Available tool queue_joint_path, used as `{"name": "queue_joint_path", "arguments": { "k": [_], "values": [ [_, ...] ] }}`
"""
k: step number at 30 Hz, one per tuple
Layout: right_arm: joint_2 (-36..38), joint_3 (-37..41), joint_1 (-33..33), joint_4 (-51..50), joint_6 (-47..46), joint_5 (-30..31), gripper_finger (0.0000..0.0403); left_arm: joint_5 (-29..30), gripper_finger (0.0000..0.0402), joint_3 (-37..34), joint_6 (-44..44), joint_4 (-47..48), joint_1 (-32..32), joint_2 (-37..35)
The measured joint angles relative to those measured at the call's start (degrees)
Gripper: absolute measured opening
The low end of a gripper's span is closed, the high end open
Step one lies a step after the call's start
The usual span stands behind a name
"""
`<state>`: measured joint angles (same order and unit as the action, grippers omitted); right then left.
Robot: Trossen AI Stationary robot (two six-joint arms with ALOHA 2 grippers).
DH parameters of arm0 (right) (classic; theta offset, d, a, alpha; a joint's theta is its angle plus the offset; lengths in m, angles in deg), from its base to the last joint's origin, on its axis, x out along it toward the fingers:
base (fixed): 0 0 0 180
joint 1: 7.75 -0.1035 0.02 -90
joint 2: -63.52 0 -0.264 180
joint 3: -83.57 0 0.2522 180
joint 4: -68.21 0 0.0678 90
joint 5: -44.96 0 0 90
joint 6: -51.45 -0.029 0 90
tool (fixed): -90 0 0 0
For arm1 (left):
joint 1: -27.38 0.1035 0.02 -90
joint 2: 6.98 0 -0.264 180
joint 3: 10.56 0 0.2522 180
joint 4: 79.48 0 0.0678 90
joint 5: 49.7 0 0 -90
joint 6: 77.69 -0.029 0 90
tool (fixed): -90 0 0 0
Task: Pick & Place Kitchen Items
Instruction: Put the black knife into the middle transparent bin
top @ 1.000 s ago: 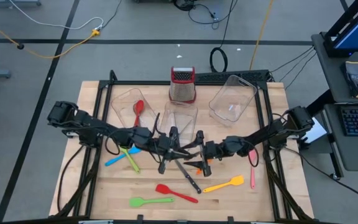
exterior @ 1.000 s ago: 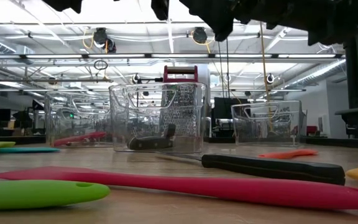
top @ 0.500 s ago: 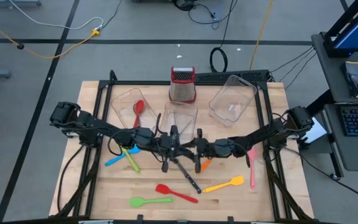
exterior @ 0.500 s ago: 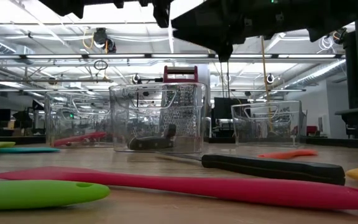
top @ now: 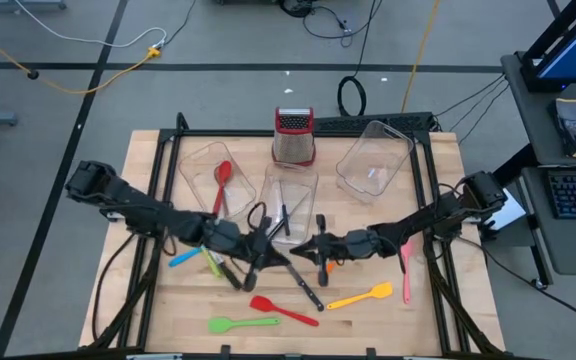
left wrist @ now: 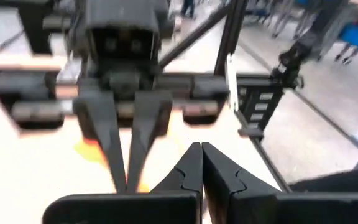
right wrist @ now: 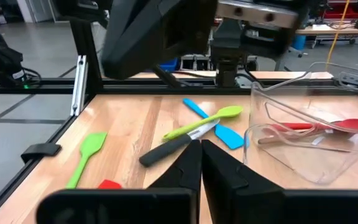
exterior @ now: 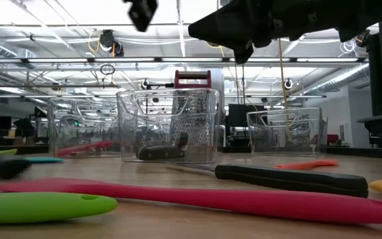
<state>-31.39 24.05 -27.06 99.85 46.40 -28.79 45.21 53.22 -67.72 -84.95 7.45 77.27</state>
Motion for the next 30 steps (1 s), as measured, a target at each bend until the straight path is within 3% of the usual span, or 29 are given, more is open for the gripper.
{"name": "queue_joint_path", "arguments": {
  "k": [9,17,22,30],
  "values": [
    [0.0,0.0,-0.31,-0.75,0.2,-0.04,0.0022,11.57,0.0004,-0.04,26.38,16.56,-7.92,-2.93],
    [0.0,0.0,-0.31,-1.03,1.25,-0.07,0.0035,10.48,0.0006,-0.02,41.63,29.16,-12.34,-2.13],
    [0.0,0.0,-0.31,-1.04,1.55,-2.03,0.0036,12.42,0.0004,-0.02,39.97,39.23,-15.28,-2.1],
    [0.0,0.0,-0.31,-0.43,1.67,-4.48,0.0036,13.31,0.0044,-0.02,30.51,51.29,-18.18,-2.1]
  ]
}}
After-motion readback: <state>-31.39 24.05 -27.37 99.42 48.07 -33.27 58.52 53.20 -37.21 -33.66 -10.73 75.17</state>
